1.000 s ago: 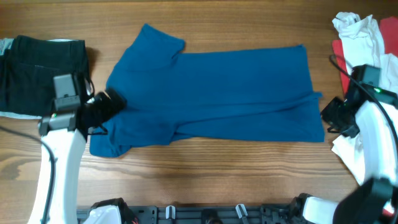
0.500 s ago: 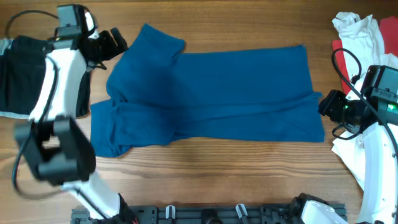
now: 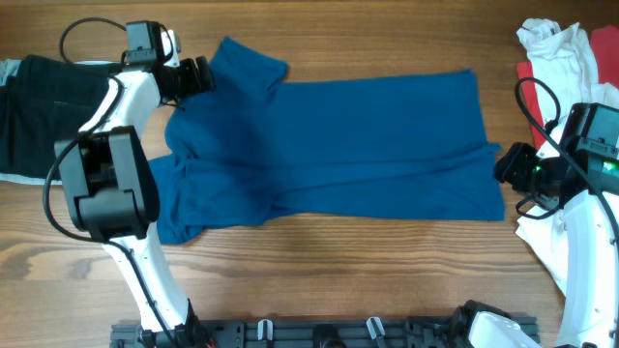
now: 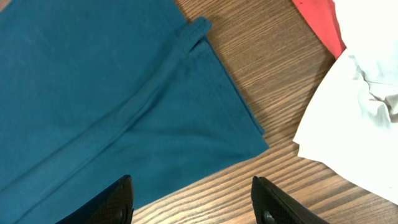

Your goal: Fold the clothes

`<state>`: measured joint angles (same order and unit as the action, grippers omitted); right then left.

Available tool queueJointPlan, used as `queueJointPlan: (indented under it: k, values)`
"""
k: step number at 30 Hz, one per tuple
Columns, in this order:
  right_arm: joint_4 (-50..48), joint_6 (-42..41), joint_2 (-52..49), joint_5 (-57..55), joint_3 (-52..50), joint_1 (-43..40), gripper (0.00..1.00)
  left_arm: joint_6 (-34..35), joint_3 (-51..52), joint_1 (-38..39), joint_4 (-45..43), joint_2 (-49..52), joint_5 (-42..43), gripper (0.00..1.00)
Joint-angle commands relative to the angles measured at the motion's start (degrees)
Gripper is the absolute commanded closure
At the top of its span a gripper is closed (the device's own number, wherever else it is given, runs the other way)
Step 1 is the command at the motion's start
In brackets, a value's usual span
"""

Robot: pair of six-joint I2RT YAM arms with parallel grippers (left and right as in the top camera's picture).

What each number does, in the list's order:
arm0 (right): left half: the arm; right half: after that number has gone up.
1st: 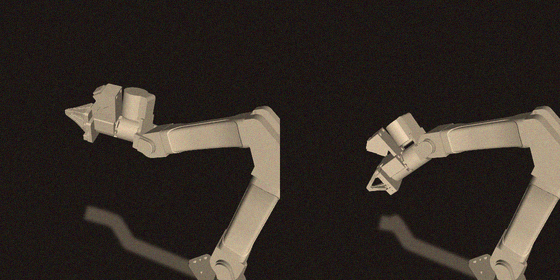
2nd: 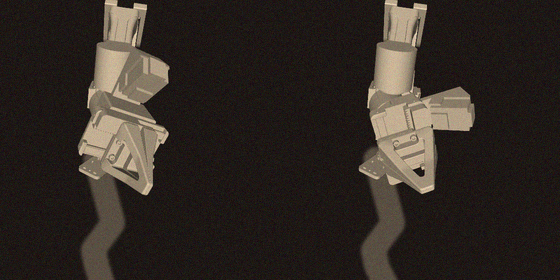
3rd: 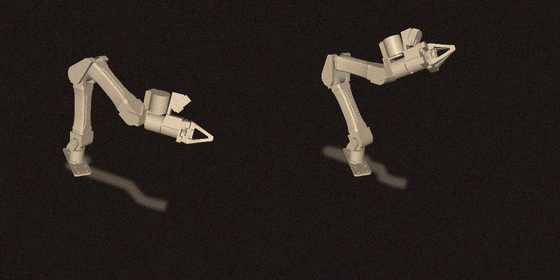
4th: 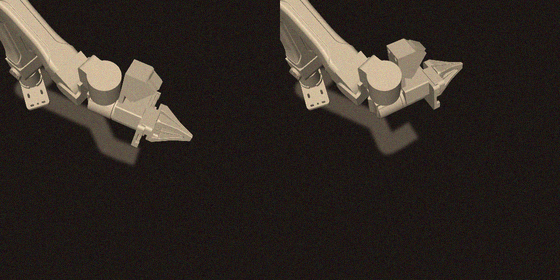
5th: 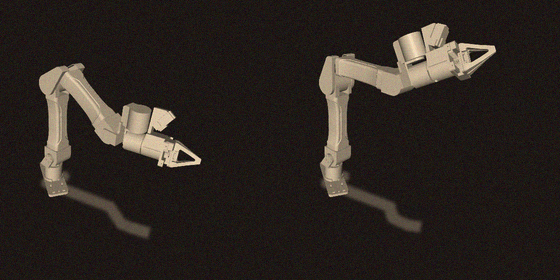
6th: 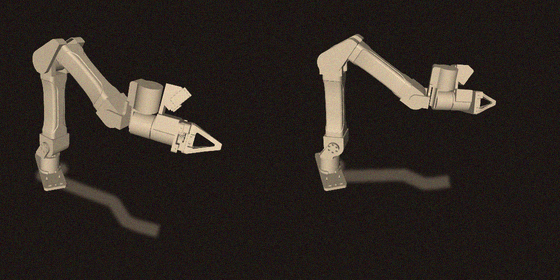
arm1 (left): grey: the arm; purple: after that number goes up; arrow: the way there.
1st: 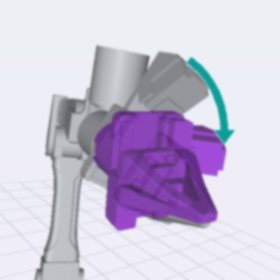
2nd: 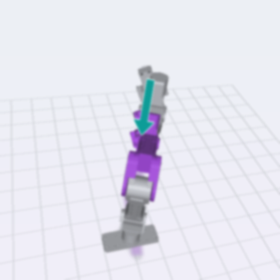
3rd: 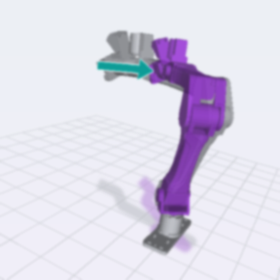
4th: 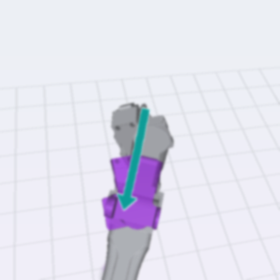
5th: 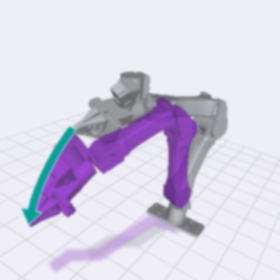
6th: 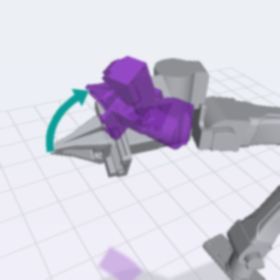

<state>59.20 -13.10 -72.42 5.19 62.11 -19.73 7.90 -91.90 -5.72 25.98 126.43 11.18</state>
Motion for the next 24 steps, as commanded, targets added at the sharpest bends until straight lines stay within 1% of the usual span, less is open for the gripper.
queueJointPlan:
  k: [1,3,4,5,6,8,9,11,13,14,17,19,20,21,22,24]
  values:
    - [0.1,1.1,0.2,1.1,0.8,-0.1,0.39,-1.5,-1.0,0.3,-0.3,3.5,-0.7,0.04]
    - [0.2,1.1,0.2,1.1,0.8,-0.1,0.39,-1.5,-1.0,0.8,-0.3,4.5,-0.7,0.05]
    - [0.3,1.1,0.2,1.1,0.8,-0.1,0.39,-1.5,-1.0,1.2,-0.4,4.8,-0.7,0.07]
    - [0.4,1.1,0.2,1.1,0.8,-0.1,0.39,-1.5,-1.0,1.6,-0.5,5.0,-0.7,0.12]
    - [0.4,1.1,0.2,1.1,0.8,-0.1,0.39,-1.6,-1.0,2.0,-0.5,5.0,-0.7,0.22]
    - [0.4,1.1,0.2,1.1,0.8,-0.1,0.39,-1.5,-1.0,2.5,-0.5,5.0,-0.7,0.44]
    - [0.4,1.1,0.2,1.1,0.8,-0.1,0.39,-1.5,-1.0,2.5,-0.3,5.0,-0.7,0.57]
    - [0.4,1.1,0.2,1.1,0.8,-0.1,0.39,-1.5,-1.0,2.6,0.4,5.0,-0.7,0.69]
    - [0.3,1.1,0.2,1.1,0.8,-0.1,0.39,-1.5,-1.0,2.6,1.2,5.0,-0.8,0.77]
    - [0.3,1.1,0.2,1.1,0.8,-0.1,0.39,-1.5,-1.0,2.6,1.5,5.0,-0.8,0.84]
    - [0.2,1.1,0.2,1.1,0.8,-0.1,0.39,-1.5,-1.0,2.6,2.1,5.0,-0.8,0.95]
    - [0.1,1.1,0.2,1.1,0.8,-0.1,0.39,-1.5,-1.0,2.6,2.8,4.9,-0.8,0.96]
    - [-0.1,1.4,0.1,1.2,0.8,-0.1,0.46,-1.5,-1.0,2.5,3.6,4.9,-0.8,0.96]
    - [-0.2,2.9,-0.3,2.2,0.8,-0.1,0.58,-0.3,-1.0,2.3,4.6,4.9,-0.8,0.96]
    - [-0.3,3.1,-0.7,2.7,0.8,-0.1,0.64,1.2,-1.0,2.1,5.2,4.8,-0.8,0.96]
    - [-0.7,4.3,-2.1,4.0,1.0,-0.1,0.69,4.4,-1.0,1.6,6.3,4.8,-0.7,0.96]
